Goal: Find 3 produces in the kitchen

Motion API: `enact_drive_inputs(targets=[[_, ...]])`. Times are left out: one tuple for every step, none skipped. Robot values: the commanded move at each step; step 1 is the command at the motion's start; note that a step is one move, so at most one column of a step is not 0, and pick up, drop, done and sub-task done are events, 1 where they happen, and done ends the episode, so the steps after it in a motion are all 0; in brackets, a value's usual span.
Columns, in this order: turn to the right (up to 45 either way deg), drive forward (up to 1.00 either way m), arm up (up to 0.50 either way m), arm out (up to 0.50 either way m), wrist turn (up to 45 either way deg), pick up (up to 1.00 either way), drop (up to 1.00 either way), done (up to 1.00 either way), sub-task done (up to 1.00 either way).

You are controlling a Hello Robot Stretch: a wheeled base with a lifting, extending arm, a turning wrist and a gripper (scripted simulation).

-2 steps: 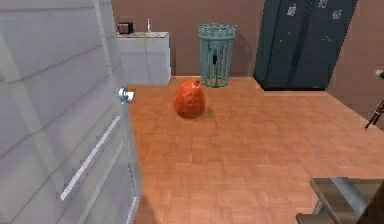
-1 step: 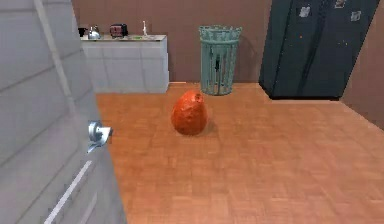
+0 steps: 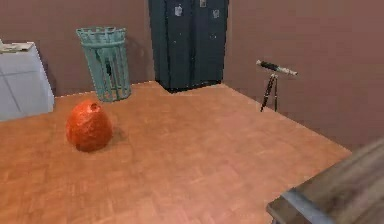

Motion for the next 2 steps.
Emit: enact_drive_inputs(targets=[[0.0,0.8,0.0,0.0,0.0,0.0,0.0,0.0,0.0],[45.0,0.0,0.0,0.0,0.0,0.0,0.0,0.0,0.0]])
